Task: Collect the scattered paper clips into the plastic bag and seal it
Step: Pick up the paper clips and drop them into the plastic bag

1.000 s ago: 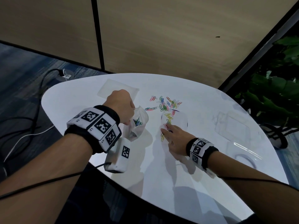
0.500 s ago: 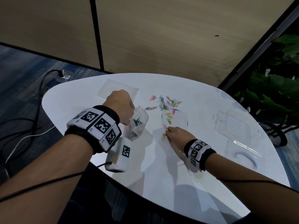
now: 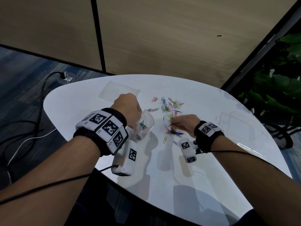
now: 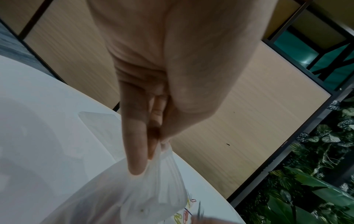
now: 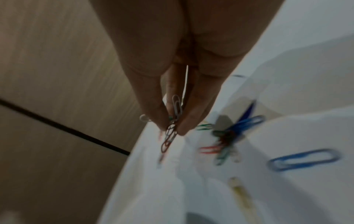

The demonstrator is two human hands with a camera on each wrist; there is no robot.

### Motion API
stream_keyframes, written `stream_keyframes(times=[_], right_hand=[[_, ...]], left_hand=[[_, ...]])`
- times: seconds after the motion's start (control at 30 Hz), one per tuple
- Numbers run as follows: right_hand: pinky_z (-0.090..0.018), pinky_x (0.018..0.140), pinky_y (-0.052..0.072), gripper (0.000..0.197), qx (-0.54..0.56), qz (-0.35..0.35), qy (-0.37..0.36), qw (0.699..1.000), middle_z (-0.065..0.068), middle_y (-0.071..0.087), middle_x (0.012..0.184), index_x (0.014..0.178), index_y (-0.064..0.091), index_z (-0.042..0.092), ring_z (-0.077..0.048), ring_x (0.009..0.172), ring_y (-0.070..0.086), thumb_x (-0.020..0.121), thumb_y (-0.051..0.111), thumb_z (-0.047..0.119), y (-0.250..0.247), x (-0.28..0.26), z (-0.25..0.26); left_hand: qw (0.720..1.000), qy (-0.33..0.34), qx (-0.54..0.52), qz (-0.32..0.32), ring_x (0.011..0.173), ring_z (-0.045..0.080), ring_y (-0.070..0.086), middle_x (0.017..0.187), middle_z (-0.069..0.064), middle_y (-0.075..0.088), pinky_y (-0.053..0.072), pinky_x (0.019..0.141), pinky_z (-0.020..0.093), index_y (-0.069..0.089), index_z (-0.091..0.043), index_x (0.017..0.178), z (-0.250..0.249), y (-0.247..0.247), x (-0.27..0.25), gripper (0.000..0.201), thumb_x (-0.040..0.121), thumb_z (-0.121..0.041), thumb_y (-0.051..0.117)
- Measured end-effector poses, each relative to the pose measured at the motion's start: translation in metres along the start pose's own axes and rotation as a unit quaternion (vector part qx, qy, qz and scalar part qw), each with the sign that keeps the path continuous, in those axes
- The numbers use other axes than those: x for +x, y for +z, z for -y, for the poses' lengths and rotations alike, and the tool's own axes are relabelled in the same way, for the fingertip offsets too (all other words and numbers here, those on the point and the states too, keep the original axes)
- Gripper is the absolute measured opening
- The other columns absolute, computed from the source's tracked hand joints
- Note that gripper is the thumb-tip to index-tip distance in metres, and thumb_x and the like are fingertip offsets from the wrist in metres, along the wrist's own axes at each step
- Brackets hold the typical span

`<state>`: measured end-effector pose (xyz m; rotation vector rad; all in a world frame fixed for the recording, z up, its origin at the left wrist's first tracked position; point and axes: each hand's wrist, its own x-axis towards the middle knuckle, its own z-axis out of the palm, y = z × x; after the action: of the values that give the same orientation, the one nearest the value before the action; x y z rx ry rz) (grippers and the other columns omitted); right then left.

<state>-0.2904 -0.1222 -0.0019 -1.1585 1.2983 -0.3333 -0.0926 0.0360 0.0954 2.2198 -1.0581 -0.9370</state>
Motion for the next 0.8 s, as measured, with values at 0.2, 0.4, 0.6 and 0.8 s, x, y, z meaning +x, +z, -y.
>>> stream_keyframes(times=[0.2,0.4,0.6,0.8], right_hand=[[-0.02,0.073,0.059,0.009,0.148,0.177,-0.03,0.973,-0.011,0.074,0.087,0.094,0.069,-0.008,-0.017,0.076,0.073,0.086,0.065,-0.006,0.052,-0.054,0.041],[-0.023,0.086,0.055,0.025,-0.305,0.122,-0.233,0.915,0.001,0.077,0.094,0.1,0.078,0.014,-0.01,0.086,0.072,0.077,0.08,0.023,0.079,-0.073,0.045],[-0.033,0.071,0.061,0.017,-0.206,0.091,-0.236,0.945,-0.011,0.076,0.089,0.09,0.076,0.009,-0.025,0.077,0.074,0.087,0.062,0.0,0.057,-0.053,0.068],[-0.037,0.1,0.042,0.044,-0.543,-0.083,-0.021,0.835,-0.018,0.055,0.129,0.121,0.059,0.012,-0.035,0.129,0.049,0.09,0.05,0.042,-0.01,0.064,0.032]], left_hand=[[1.0,0.007,0.009,-0.008,0.087,0.034,0.075,0.088,0.014,0.075,0.063,0.082,0.041,0.075,-0.006,0.098,-0.004,0.002,-0.005,0.02,0.09,-0.002,0.057],[1.0,0.007,-0.001,-0.019,0.077,0.032,0.077,0.085,0.015,0.075,0.063,0.08,0.041,0.074,-0.006,0.097,-0.004,-0.001,-0.008,0.02,0.093,-0.003,0.056],[0.999,0.008,-0.001,-0.032,0.086,0.033,0.075,0.09,0.015,0.077,0.062,0.084,0.041,0.076,-0.004,0.099,0.003,-0.011,-0.006,0.023,0.09,0.0,0.055],[0.999,0.004,-0.01,-0.04,0.084,0.035,0.076,0.09,0.016,0.077,0.063,0.08,0.042,0.075,-0.003,0.099,0.016,-0.021,0.0,0.017,0.089,-0.001,0.061]])
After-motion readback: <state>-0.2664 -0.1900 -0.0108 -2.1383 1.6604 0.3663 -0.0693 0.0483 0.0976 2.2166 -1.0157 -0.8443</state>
